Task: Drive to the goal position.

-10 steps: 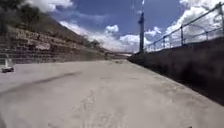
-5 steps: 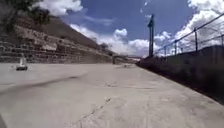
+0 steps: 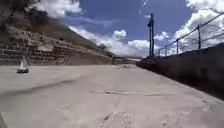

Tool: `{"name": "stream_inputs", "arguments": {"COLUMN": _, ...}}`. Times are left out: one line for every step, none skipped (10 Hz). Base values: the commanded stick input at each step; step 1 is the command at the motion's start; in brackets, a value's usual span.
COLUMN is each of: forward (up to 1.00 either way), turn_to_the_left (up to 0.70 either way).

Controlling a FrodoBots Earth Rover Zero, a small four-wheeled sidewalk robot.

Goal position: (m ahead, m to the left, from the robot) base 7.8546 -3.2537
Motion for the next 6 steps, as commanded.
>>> {"name": "stream_inputs", "arguments": {"forward": 1.00, "turn_to_the_left": -0.40}}
{"name": "stream_inputs", "arguments": {"forward": 1.00, "turn_to_the_left": -0.40}}
{"name": "stream_inputs", "arguments": {"forward": 1.00, "turn_to_the_left": -0.40}}
{"name": "stream_inputs", "arguments": {"forward": 1.00, "turn_to_the_left": -0.40}}
{"name": "stream_inputs", "arguments": {"forward": 1.00, "turn_to_the_left": -0.40}}
{"name": "stream_inputs", "arguments": {"forward": 1.00, "turn_to_the_left": -0.34}}
